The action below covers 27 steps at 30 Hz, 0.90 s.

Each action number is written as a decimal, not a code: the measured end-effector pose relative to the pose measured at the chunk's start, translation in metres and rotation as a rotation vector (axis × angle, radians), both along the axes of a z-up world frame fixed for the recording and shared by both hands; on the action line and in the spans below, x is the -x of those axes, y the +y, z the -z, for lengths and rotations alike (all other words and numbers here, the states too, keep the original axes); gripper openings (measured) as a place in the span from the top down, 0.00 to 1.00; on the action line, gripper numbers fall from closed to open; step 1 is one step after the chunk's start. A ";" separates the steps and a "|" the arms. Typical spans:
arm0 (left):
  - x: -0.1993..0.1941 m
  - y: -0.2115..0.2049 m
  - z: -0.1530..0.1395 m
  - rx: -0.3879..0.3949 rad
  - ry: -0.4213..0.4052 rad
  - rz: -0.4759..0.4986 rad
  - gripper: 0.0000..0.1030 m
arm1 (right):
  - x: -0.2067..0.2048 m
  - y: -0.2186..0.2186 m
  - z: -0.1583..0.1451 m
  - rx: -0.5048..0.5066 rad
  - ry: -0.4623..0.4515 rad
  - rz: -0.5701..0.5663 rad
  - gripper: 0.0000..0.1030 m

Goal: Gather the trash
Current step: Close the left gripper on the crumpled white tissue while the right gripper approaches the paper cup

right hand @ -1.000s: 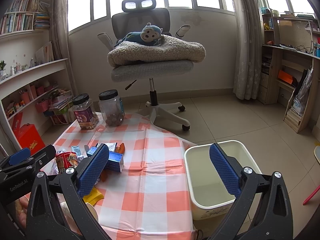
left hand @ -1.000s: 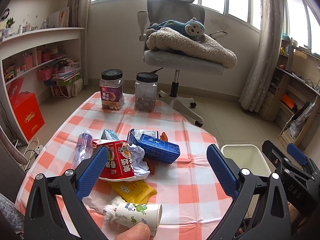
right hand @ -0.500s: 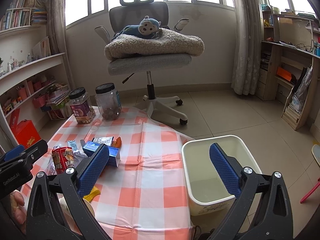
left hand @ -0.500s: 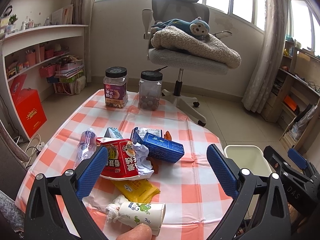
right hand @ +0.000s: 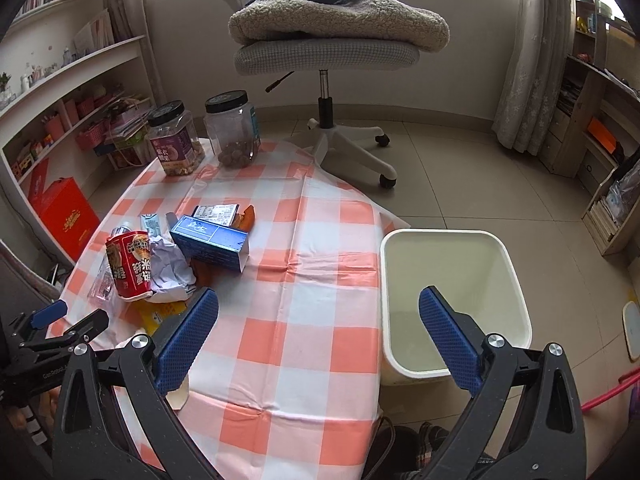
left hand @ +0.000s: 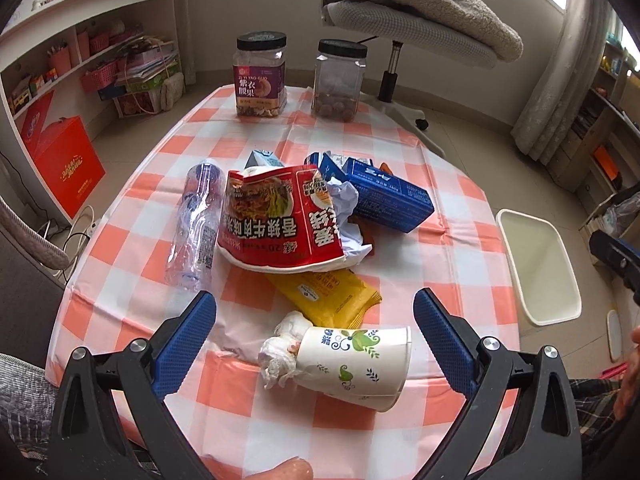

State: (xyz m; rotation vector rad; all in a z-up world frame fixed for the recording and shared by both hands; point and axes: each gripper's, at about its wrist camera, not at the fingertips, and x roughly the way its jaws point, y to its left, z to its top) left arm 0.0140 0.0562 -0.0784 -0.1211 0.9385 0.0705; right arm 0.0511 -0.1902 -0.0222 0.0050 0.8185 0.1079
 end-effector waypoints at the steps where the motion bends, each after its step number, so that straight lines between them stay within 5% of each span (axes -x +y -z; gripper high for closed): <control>1: 0.001 0.002 0.007 0.010 0.030 0.002 0.07 | -0.004 0.001 -0.001 0.002 0.014 -0.018 0.07; 5: 0.006 0.024 0.033 0.187 0.171 -0.016 0.07 | -0.019 0.001 0.005 -0.010 0.029 -0.043 0.07; 10: 0.016 0.062 0.054 0.450 0.275 -0.202 0.07 | -0.027 -0.011 0.030 -0.092 0.121 -0.008 0.07; 12: 0.019 0.069 0.058 0.530 0.290 -0.273 0.07 | -0.026 -0.007 0.023 -0.109 0.090 -0.033 0.07; 18: 0.009 0.080 0.074 0.619 0.325 -0.411 0.08 | -0.020 0.014 0.010 -0.006 -0.008 -0.072 0.07; 22: -0.004 0.084 0.090 0.687 0.363 -0.468 0.21 | -0.021 0.016 0.011 0.024 -0.013 -0.086 0.07; 27: -0.017 0.083 0.107 0.634 0.444 -0.507 0.40 | -0.021 0.018 0.013 0.009 -0.032 -0.128 0.07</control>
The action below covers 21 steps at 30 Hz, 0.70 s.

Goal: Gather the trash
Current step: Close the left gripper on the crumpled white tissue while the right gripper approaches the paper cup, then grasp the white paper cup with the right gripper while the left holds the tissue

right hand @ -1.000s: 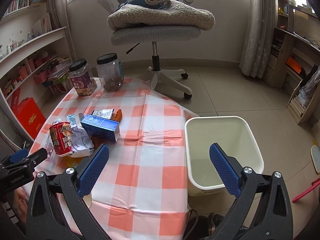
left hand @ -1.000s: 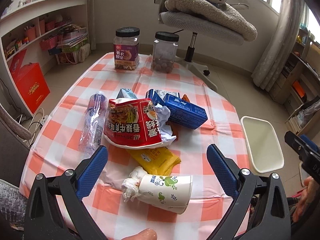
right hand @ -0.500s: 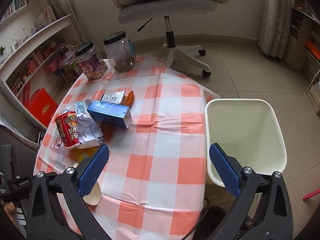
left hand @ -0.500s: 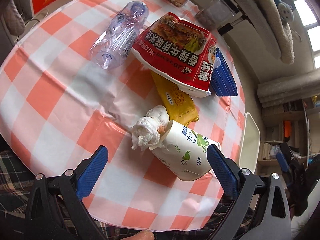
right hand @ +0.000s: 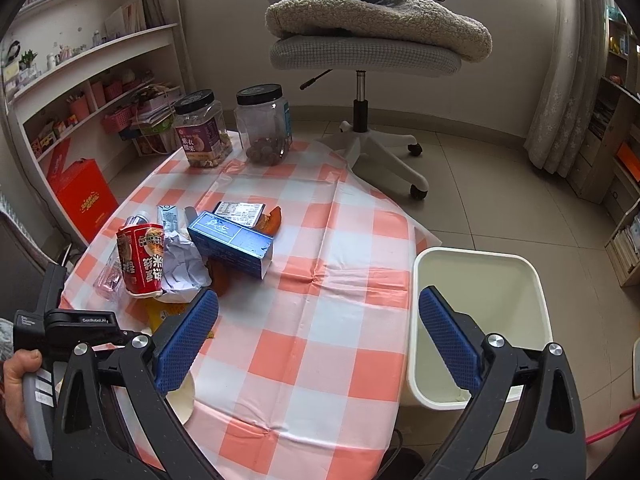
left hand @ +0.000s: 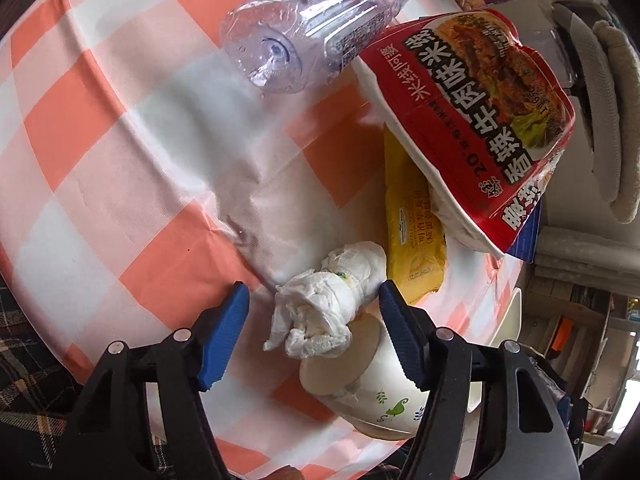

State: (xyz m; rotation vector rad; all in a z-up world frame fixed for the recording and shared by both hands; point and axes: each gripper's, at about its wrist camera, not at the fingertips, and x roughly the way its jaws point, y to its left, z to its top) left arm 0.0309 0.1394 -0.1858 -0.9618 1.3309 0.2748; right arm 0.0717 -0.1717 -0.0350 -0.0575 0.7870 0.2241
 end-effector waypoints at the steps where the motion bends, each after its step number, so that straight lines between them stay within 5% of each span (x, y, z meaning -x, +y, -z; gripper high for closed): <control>1: -0.003 -0.004 -0.003 0.000 -0.005 0.030 0.52 | 0.000 0.003 0.002 0.012 0.000 -0.020 0.07; 9: -0.007 -0.017 -0.042 -0.137 -0.068 0.206 0.60 | 0.010 0.049 0.013 0.069 0.016 -0.254 0.07; 16: -0.009 0.009 -0.135 -0.445 -0.255 0.338 0.60 | 0.042 0.113 0.041 0.249 0.009 -0.575 0.07; 21: -0.018 0.016 -0.134 -0.445 -0.310 0.344 0.60 | 0.069 0.157 0.075 0.421 0.038 -0.752 0.15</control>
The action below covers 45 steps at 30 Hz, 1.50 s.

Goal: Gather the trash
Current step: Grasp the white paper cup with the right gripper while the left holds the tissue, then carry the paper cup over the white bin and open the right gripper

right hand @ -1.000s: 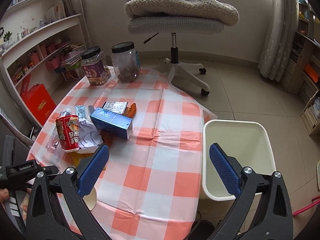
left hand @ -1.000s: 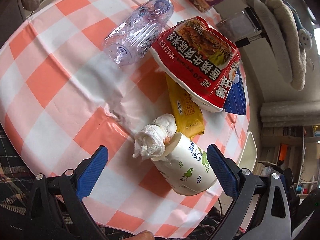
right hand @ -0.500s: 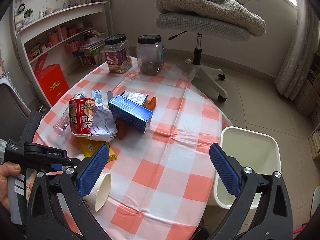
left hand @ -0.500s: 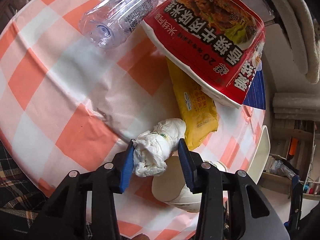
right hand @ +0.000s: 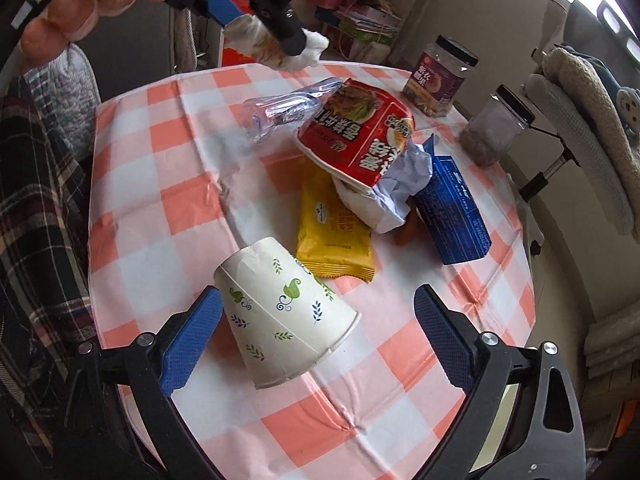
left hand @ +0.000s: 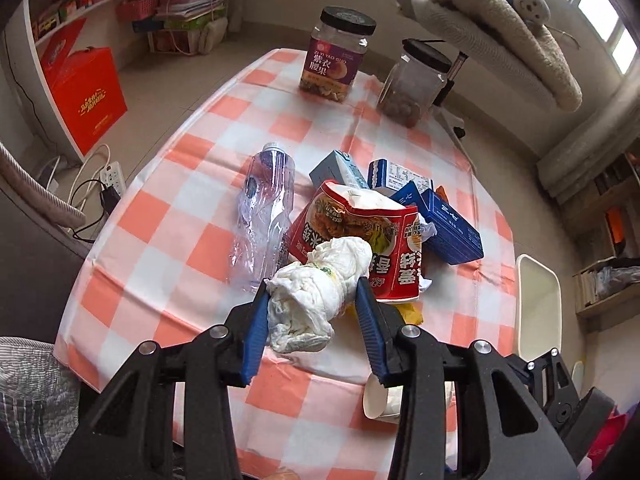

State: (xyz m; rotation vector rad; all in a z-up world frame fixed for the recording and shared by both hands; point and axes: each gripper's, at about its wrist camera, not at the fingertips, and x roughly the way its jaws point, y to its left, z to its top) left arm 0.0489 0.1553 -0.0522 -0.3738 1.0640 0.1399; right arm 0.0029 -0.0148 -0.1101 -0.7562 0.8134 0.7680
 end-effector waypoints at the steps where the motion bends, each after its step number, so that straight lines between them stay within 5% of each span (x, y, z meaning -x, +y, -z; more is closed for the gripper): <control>1: -0.002 0.003 0.011 0.037 0.024 -0.010 0.60 | 0.001 0.006 0.006 0.023 0.005 -0.015 0.18; 4: -0.006 0.002 0.023 0.123 0.060 -0.005 0.60 | -0.002 0.019 0.017 0.065 0.024 -0.028 0.26; 8: -0.005 0.006 0.016 0.075 0.019 -0.011 0.60 | -0.008 0.033 0.031 0.086 0.082 -0.040 0.38; 12: -0.006 0.021 0.020 0.112 0.025 -0.042 0.60 | -0.029 0.024 0.024 -0.015 0.204 0.029 0.46; 17: -0.004 0.026 0.013 0.136 -0.016 -0.036 0.60 | -0.049 -0.002 0.002 -0.160 0.235 0.147 0.47; 29: -0.010 -0.008 -0.002 0.151 -0.101 0.045 0.60 | -0.088 -0.070 -0.067 -0.469 0.008 0.451 0.47; 37: -0.025 -0.048 -0.006 0.196 -0.143 0.120 0.60 | -0.097 -0.142 -0.087 -0.546 -0.134 0.701 0.46; 45: -0.042 -0.101 0.002 0.204 -0.132 0.212 0.60 | -0.104 -0.242 -0.096 -0.563 -0.219 1.085 0.44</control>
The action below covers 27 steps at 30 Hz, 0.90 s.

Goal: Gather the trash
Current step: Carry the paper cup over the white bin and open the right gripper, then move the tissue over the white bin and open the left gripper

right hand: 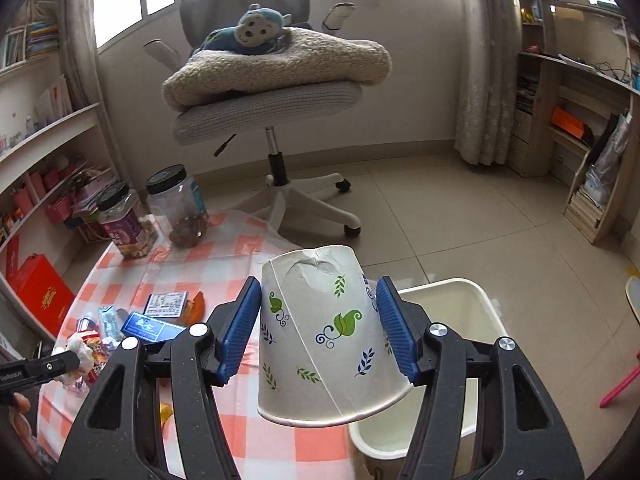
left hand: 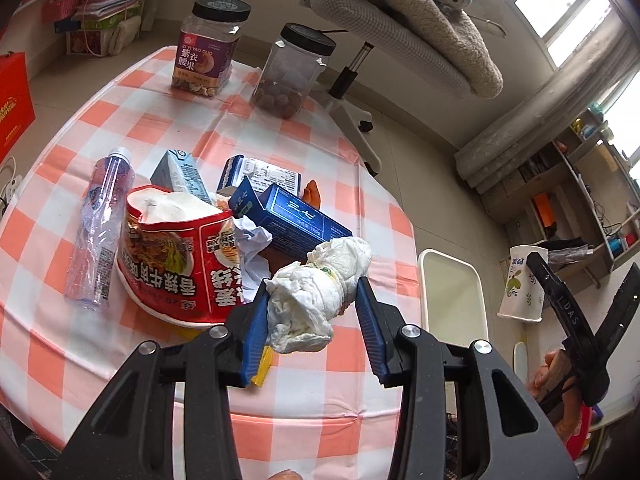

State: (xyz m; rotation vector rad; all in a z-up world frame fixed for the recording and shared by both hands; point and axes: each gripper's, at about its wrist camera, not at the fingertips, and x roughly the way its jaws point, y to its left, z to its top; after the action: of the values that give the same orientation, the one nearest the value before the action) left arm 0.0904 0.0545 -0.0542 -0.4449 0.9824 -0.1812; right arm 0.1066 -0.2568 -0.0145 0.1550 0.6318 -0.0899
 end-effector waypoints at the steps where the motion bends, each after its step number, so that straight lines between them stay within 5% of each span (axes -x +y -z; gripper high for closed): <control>1: -0.002 -0.007 0.001 -0.006 0.001 0.012 0.60 | 0.001 -0.012 0.001 -0.006 0.012 0.045 0.43; 3: -0.006 -0.024 0.003 -0.025 0.001 0.036 0.60 | -0.001 -0.037 0.004 -0.023 0.054 0.135 0.41; 7: -0.010 -0.066 0.000 -0.053 -0.013 0.108 0.60 | 0.011 -0.083 0.004 -0.129 0.060 0.281 0.17; 23: -0.045 -0.257 -0.013 -0.110 -0.031 0.368 0.57 | 0.065 -0.168 -0.021 -0.246 -0.119 0.506 0.13; 27: -0.052 -0.273 -0.015 -0.091 -0.023 0.387 0.44 | 0.066 -0.170 -0.022 -0.235 -0.123 0.507 0.13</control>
State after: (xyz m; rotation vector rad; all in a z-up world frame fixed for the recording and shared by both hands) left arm 0.1422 -0.2183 -0.0389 -0.1655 1.0435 -0.4866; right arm 0.0403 -0.4266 0.0075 0.5434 0.4673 -0.4926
